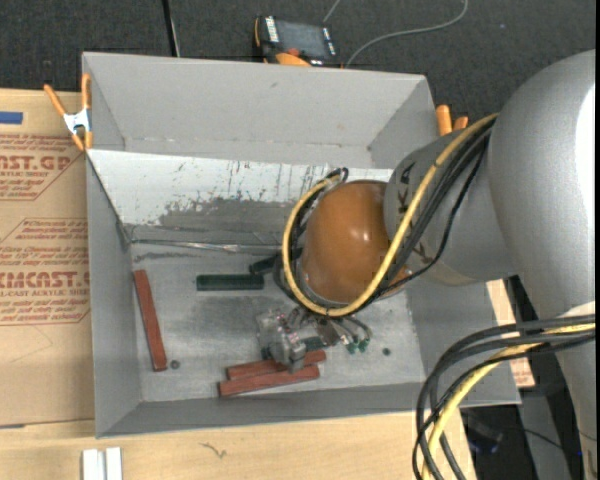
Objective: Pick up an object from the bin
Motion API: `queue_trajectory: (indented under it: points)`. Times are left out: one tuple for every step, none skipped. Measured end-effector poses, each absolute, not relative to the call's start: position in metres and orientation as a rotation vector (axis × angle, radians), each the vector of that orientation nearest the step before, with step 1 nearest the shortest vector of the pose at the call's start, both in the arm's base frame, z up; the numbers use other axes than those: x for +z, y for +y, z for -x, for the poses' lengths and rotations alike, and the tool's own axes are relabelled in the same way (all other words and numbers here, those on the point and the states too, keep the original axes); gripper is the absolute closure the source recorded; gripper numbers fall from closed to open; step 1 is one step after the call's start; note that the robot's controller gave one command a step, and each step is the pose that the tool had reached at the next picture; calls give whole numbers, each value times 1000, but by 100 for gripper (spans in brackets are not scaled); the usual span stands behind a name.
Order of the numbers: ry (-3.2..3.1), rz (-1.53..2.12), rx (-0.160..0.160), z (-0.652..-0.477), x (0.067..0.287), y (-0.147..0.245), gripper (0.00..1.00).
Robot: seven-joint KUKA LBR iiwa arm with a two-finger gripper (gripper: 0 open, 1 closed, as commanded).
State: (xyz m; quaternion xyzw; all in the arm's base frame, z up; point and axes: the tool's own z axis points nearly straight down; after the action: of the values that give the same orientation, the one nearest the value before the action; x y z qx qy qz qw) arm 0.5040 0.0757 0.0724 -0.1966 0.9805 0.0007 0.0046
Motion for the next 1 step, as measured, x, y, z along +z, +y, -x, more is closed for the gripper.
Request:
queue_trajectory:
  points:
    - [3110, 383, 4, -509, 167, 99, 100]
